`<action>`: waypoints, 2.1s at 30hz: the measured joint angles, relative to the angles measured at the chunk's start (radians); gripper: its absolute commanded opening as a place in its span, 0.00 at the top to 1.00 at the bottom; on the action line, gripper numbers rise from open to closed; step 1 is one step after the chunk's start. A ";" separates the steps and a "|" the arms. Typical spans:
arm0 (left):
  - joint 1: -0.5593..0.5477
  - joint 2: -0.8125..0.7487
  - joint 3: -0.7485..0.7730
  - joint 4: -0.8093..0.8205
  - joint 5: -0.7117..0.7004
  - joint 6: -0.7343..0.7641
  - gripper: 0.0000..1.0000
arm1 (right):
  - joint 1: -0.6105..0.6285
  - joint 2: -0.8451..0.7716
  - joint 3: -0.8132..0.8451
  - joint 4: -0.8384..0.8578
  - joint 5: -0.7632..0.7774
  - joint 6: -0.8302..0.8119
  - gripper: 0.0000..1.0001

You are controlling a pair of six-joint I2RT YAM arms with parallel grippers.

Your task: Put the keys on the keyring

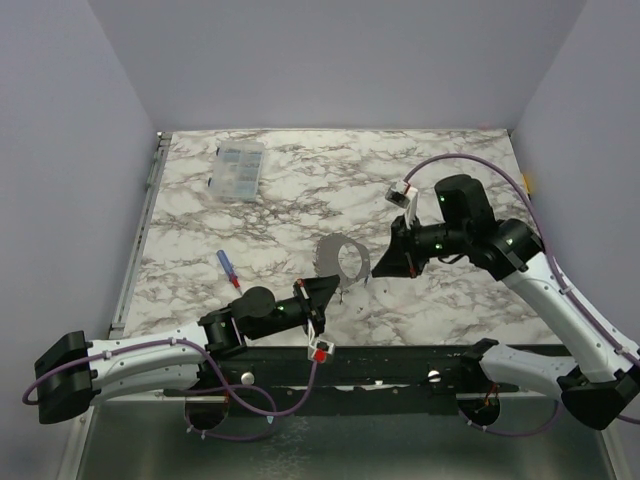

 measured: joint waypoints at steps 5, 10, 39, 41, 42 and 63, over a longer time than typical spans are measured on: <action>0.000 0.002 0.000 -0.008 -0.019 0.042 1.00 | 0.090 0.007 0.017 0.006 -0.007 0.088 0.99; 0.000 0.047 0.021 -0.072 -0.084 0.148 1.00 | 0.179 0.055 0.084 -0.006 0.026 0.158 0.99; 0.001 0.184 0.361 -0.266 -0.193 0.447 1.00 | 0.189 0.233 0.424 -0.332 0.360 0.051 0.99; 0.000 0.186 0.365 -0.267 -0.193 0.453 1.00 | 0.189 0.238 0.424 -0.337 0.360 0.047 0.99; 0.001 0.187 0.366 -0.268 -0.194 0.456 1.00 | 0.189 0.241 0.424 -0.338 0.360 0.047 0.99; 0.000 0.197 0.369 -0.269 -0.194 0.463 1.00 | 0.189 0.294 0.440 -0.333 0.369 0.046 0.99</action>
